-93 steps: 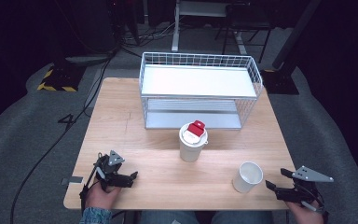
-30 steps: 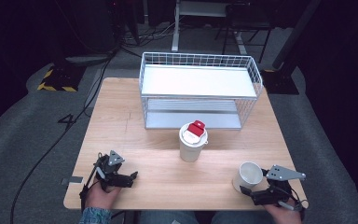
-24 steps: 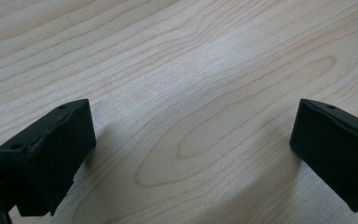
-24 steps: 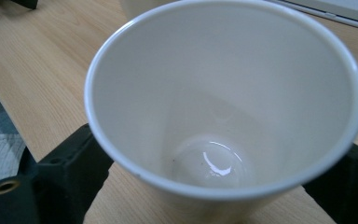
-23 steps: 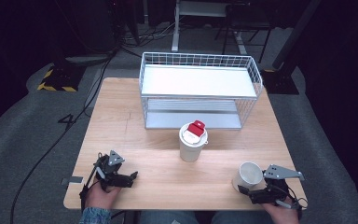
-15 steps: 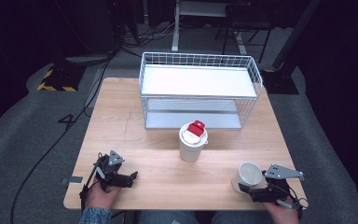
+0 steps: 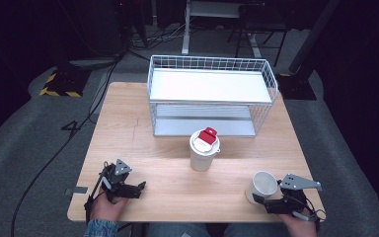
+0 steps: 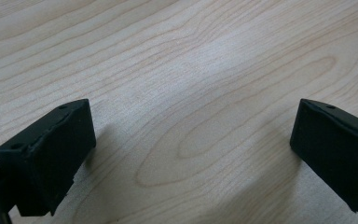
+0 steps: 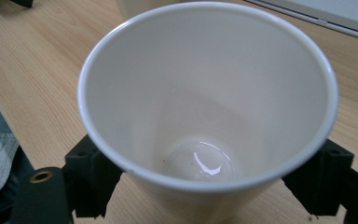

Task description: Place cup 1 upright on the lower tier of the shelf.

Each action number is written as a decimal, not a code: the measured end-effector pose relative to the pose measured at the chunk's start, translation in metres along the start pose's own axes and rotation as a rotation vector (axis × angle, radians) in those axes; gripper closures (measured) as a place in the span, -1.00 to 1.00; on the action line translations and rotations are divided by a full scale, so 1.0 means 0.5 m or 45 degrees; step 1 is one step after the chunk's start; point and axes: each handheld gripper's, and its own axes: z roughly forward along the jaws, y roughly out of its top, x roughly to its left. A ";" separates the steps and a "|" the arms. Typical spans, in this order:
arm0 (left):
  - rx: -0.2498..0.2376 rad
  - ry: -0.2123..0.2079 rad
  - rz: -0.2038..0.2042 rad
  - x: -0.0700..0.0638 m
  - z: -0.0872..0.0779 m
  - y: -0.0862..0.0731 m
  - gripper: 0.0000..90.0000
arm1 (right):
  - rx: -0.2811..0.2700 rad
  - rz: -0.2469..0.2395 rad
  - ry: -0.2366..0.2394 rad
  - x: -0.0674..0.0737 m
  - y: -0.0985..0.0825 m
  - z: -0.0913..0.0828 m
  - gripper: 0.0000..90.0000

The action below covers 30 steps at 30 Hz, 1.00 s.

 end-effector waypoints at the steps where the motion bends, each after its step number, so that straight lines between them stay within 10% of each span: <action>1: 0.000 0.000 0.000 0.000 0.000 0.000 -0.99 | -0.002 0.003 0.003 0.000 0.001 -0.001 -0.52; 30: 0.000 0.001 0.001 0.000 0.000 0.000 -0.99 | -0.058 -0.001 -0.041 -0.017 0.098 -0.006 -0.51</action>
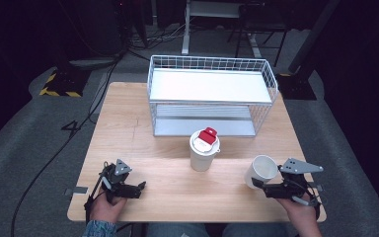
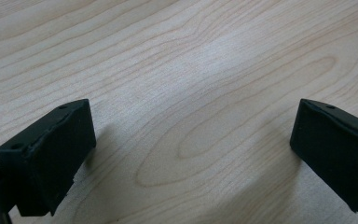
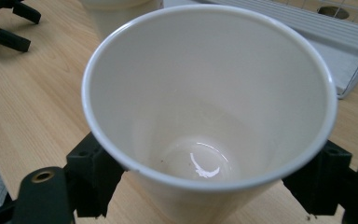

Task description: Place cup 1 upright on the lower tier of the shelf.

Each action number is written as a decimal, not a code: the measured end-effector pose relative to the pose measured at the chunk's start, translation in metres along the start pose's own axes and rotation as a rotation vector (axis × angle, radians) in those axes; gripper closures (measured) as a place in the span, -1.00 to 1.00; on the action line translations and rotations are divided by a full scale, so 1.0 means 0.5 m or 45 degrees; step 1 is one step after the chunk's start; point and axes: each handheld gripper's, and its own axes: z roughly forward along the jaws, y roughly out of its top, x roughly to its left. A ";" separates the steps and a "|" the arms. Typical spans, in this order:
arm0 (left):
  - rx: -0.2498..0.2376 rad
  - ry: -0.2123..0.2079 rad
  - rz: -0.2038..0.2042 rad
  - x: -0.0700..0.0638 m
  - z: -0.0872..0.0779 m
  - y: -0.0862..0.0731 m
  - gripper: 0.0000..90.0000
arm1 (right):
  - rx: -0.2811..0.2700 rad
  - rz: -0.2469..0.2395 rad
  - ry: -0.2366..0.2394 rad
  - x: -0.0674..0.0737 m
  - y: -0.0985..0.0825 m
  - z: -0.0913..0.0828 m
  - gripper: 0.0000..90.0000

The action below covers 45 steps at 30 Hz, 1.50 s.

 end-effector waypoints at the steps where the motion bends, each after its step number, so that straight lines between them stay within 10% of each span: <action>1: 0.000 0.000 0.000 0.000 0.000 0.000 -0.99 | -0.002 0.005 -0.003 -0.002 0.006 0.002 -0.51; 45: -0.001 0.022 -0.018 -0.003 -0.004 -0.005 -0.99 | 0.014 0.048 -0.143 -0.078 0.185 0.145 -0.51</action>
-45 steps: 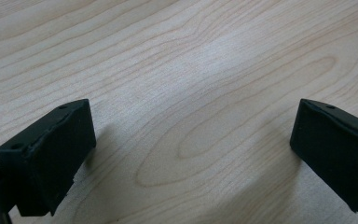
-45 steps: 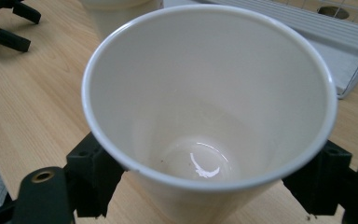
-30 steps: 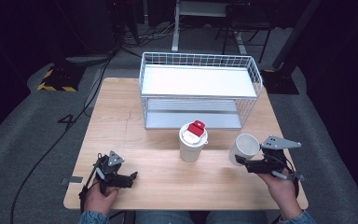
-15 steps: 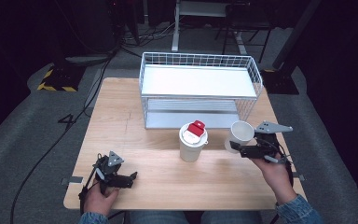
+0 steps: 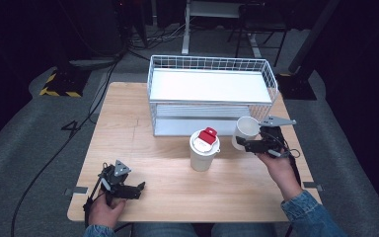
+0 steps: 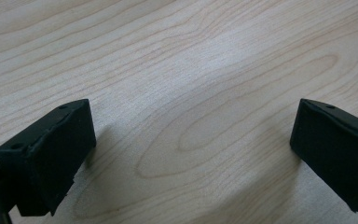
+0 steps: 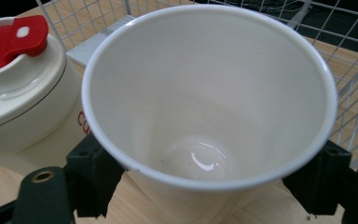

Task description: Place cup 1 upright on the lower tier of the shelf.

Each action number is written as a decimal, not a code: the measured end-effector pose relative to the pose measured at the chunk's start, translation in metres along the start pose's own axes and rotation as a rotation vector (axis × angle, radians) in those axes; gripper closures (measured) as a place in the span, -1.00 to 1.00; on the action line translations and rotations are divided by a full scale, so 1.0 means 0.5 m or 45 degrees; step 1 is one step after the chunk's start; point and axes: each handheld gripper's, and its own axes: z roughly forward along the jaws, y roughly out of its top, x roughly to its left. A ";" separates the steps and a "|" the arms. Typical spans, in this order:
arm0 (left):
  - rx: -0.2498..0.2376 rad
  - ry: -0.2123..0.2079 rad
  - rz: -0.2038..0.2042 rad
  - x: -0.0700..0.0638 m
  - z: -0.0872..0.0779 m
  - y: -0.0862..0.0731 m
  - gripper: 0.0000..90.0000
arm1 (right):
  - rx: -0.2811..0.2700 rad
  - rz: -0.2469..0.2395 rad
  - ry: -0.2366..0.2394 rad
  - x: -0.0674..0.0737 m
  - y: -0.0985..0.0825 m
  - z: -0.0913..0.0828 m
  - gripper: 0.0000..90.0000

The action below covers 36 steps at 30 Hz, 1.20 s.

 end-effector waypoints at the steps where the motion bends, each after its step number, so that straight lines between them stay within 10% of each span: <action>1: 0.003 0.000 -0.002 0.000 0.000 0.000 -0.98 | 0.001 0.003 -0.003 -0.001 0.003 0.004 -0.51; 36: 0.001 -0.002 -0.001 0.000 0.000 0.000 -0.99 | -0.048 -0.025 -0.091 -0.016 0.040 0.141 -0.51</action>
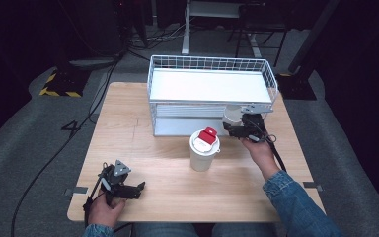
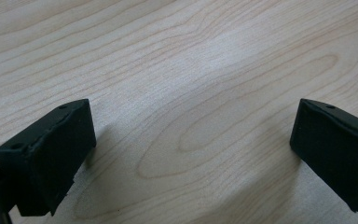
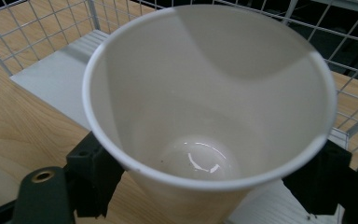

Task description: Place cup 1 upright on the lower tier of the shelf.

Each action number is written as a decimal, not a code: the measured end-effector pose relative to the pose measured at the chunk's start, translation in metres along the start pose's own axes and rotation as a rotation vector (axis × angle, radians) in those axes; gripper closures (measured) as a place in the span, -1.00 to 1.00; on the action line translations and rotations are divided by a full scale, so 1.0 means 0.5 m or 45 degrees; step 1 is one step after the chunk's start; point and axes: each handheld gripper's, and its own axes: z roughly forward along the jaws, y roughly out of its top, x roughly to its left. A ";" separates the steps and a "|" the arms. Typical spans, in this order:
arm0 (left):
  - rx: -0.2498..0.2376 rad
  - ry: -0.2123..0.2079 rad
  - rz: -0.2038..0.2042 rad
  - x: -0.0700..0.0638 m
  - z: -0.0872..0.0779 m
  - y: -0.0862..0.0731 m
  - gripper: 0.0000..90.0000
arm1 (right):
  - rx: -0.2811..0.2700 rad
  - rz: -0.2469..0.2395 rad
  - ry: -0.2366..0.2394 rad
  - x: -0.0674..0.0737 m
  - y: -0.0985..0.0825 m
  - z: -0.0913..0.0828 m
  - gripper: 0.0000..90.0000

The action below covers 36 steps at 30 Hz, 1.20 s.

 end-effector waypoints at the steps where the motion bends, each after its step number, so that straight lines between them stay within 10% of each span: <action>1: 0.001 0.000 0.001 0.000 0.000 0.000 -0.99 | 0.001 -0.007 -0.004 0.001 0.000 0.004 -0.51; 36: 0.002 0.000 0.001 0.000 0.000 0.000 -0.98 | -0.014 -0.013 -0.042 0.012 -0.023 0.088 -0.51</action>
